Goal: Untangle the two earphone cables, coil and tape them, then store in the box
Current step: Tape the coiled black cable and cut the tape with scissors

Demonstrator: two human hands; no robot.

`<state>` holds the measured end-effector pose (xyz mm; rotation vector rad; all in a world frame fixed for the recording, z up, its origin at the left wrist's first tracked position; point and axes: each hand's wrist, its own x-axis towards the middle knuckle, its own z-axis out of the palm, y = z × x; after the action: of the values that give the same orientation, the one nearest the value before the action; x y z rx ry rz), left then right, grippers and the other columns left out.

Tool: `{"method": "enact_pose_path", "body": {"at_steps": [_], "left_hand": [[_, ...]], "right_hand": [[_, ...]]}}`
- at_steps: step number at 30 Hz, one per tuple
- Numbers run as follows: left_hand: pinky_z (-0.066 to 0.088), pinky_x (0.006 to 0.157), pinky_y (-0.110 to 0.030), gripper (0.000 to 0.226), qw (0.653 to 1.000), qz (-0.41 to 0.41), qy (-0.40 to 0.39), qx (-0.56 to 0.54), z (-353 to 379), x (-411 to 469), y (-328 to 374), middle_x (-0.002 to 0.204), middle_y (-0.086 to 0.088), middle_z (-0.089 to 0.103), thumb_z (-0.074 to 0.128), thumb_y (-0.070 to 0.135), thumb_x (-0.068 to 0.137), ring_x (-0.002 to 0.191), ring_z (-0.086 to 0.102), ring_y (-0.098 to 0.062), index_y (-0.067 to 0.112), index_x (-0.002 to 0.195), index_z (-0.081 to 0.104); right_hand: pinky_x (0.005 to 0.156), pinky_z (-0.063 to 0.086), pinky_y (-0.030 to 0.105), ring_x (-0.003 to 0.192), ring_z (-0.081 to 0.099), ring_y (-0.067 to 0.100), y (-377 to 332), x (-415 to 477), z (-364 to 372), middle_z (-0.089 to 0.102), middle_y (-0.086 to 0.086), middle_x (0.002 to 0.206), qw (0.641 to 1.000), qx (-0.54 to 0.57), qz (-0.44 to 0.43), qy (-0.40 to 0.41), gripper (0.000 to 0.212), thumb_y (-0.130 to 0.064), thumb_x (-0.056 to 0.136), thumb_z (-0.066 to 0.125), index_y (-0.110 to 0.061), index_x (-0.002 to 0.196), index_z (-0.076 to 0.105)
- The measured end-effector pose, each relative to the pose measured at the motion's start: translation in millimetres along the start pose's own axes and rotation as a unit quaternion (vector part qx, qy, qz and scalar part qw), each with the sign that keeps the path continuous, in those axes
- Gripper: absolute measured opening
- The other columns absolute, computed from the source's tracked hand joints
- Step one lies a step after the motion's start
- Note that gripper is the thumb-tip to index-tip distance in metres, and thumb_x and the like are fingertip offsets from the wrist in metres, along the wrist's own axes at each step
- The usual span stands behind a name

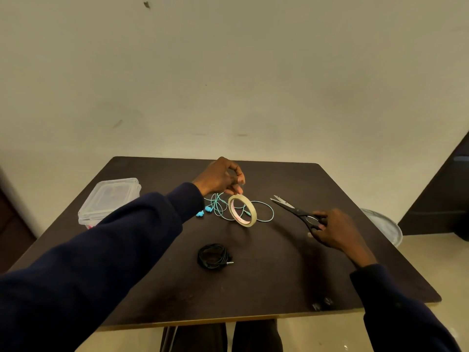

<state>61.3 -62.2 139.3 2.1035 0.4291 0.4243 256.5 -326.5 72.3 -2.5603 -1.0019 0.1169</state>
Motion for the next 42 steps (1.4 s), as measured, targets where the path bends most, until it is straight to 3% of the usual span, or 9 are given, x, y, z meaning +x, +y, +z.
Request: {"method": "enact_pose_path", "body": {"at_steps": [4,9,13,17,21,23,26,31,42], "left_hand": [[0.060,0.060,-0.021,0.016,1.000,-0.004,0.004,-0.009,-4.7,-2.8,-3.8,0.081,-0.012,0.072,0.061,0.006,0.097,0.065,0.074,-0.014,-0.008,0.101,0.066],[0.061,0.062,-0.023,0.016,1.000,0.007,0.007,-0.010,-6.7,-6.2,-7.3,0.084,-0.013,0.073,0.063,0.008,0.096,0.068,0.074,-0.013,-0.007,0.101,0.068],[0.062,0.072,-0.029,0.015,0.999,0.029,0.016,0.006,-8.8,-7.7,-12.4,0.090,-0.018,0.075,0.064,0.008,0.095,0.081,0.076,-0.023,-0.006,0.098,0.069],[0.059,0.078,-0.021,0.016,0.997,0.056,0.019,0.038,-8.4,-8.6,-13.5,0.089,-0.009,0.076,0.069,0.012,0.091,0.081,0.074,-0.015,-0.002,0.097,0.072],[0.056,0.086,-0.023,0.014,0.996,0.065,0.019,0.051,-8.6,-7.1,-15.1,0.089,-0.009,0.077,0.069,0.014,0.092,0.086,0.074,-0.014,0.002,0.095,0.073],[0.055,0.085,-0.019,0.014,0.997,0.064,0.018,0.047,-8.4,-6.1,-15.3,0.090,-0.011,0.077,0.068,0.013,0.092,0.087,0.074,-0.015,0.001,0.095,0.073],[0.054,0.076,-0.012,0.013,0.998,0.055,0.017,0.035,-8.1,-5.3,-15.7,0.090,-0.013,0.077,0.067,0.011,0.093,0.086,0.075,-0.016,-0.001,0.096,0.072],[0.058,0.082,-0.021,0.010,0.999,0.045,0.015,0.008,-7.7,-1.9,-18.0,0.092,-0.017,0.075,0.065,0.006,0.093,0.086,0.076,-0.021,-0.002,0.092,0.070],[0.057,0.071,-0.019,0.015,0.997,0.049,0.052,-0.010,-11.6,1.2,-14.8,0.089,-0.020,0.075,0.062,0.006,0.096,0.083,0.075,-0.025,-0.007,0.094,0.069]], "right_hand": [[0.053,0.040,0.014,0.057,0.055,0.006,-22.3,-7.0,-13.5,0.066,-0.001,0.069,0.994,0.101,-0.036,-0.023,0.063,-0.039,0.069,0.089,-0.023,0.125,0.067],[0.064,0.052,0.027,0.062,0.063,0.008,-40.0,-9.9,-21.2,0.073,0.005,0.077,0.978,0.167,-0.098,-0.072,0.068,-0.042,0.063,0.091,-0.027,0.126,0.068],[0.066,0.054,0.024,0.059,0.062,0.002,-49.5,-9.1,-20.0,0.074,0.004,0.082,0.978,0.142,-0.123,-0.093,0.066,-0.039,0.063,0.090,-0.029,0.124,0.067],[0.066,0.054,0.020,0.058,0.063,-0.001,-57.3,-5.0,-16.8,0.076,0.005,0.092,0.976,0.138,-0.134,-0.106,0.066,-0.037,0.065,0.090,-0.028,0.126,0.067],[0.060,0.049,0.017,0.055,0.060,0.001,-68.3,2.9,-19.4,0.075,0.007,0.082,0.976,0.113,-0.157,-0.100,0.064,-0.036,0.068,0.089,-0.027,0.127,0.066],[0.060,0.049,0.018,0.059,0.063,0.011,-73.1,6.4,-21.0,0.073,0.009,0.077,0.975,0.104,-0.171,-0.097,0.063,-0.036,0.069,0.089,-0.025,0.127,0.066],[0.051,0.041,0.011,0.058,0.055,0.007,-78.4,12.7,-23.0,0.070,0.005,0.075,0.976,0.070,-0.195,-0.071,0.061,-0.039,0.070,0.088,-0.027,0.125,0.068],[0.048,0.038,0.009,0.057,0.052,0.005,-82.4,16.6,-23.3,0.064,-0.007,0.070,0.976,0.056,-0.198,-0.071,0.060,-0.041,0.071,0.087,-0.027,0.125,0.067],[0.046,0.035,0.015,0.053,0.050,0.006,-83.1,17.8,-17.8,0.068,0.002,0.070,0.973,0.040,-0.211,-0.082,0.058,-0.044,0.073,0.084,-0.023,0.125,0.069]]}}
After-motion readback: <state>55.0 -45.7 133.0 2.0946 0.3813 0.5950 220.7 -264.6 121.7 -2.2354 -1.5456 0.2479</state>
